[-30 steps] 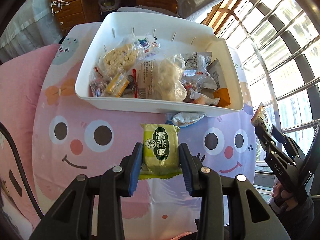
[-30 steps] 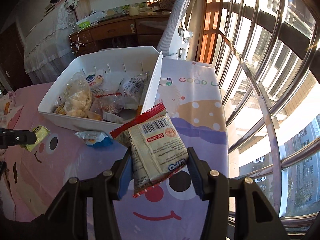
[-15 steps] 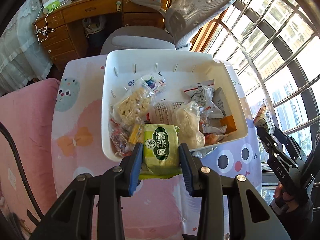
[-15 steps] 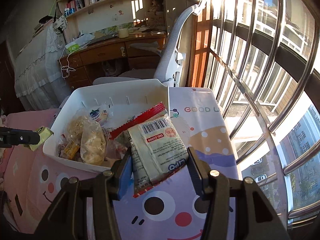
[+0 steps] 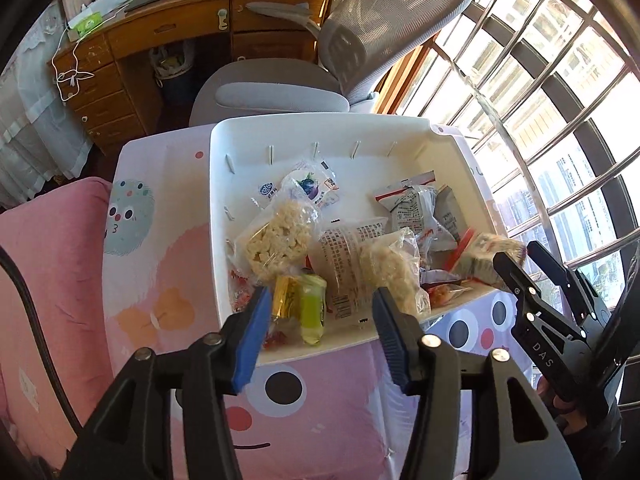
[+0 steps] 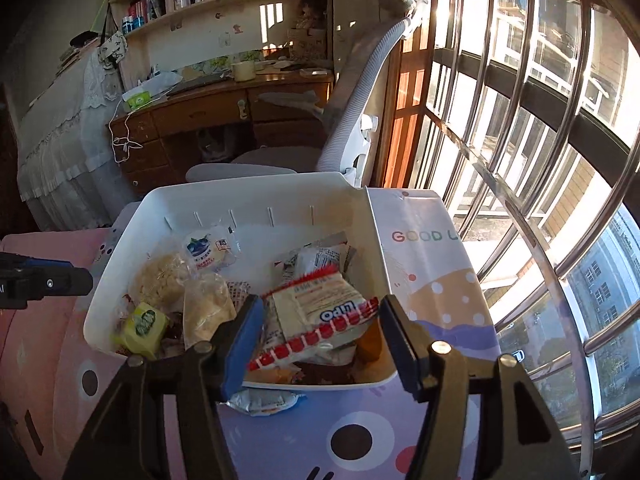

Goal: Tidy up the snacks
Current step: 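Carry both packets over the white basket and open both grippers, then lower the right gripper onto the silver-blue foil packet and close it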

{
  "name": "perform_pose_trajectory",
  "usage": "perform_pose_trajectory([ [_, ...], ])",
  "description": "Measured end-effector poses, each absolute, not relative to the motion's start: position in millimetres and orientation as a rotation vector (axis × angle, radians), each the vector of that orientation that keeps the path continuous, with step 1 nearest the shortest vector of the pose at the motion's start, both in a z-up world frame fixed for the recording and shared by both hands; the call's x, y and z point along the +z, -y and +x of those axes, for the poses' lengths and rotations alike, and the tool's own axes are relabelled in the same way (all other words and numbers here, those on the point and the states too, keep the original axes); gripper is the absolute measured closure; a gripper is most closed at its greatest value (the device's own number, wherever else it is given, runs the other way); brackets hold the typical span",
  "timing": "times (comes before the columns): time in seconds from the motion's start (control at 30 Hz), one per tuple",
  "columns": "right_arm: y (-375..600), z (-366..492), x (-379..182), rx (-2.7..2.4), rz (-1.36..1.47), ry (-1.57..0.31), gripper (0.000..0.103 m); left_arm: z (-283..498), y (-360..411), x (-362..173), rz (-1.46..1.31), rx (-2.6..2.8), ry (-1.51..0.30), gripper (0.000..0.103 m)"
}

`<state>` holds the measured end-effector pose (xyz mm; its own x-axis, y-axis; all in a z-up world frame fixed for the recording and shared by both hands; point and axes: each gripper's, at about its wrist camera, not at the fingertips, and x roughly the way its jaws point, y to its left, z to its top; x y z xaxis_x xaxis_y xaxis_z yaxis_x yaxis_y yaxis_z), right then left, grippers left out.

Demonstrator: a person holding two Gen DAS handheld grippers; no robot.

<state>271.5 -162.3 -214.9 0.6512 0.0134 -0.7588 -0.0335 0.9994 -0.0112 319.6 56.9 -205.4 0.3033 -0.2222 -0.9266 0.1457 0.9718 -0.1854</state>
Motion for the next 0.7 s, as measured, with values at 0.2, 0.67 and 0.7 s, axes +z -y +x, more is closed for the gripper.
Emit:
perform_pose_trajectory([
  [0.2,161.4,262.7,-215.4,0.023,-0.008,-0.875,0.041,307.9,-58.9,-201.1,-0.065,-0.260,-1.243,0.035],
  [0.67,156.0,217.9,-234.6,0.050,0.050,-0.912,0.028,251.3,-55.6,-204.8,-0.050,-0.351,-1.265,0.025],
  [0.7,154.6,215.4,-238.0,0.054,0.052,-0.914,0.027,247.9,-55.7,-206.7,-0.050,-0.352,-1.270,0.025],
])
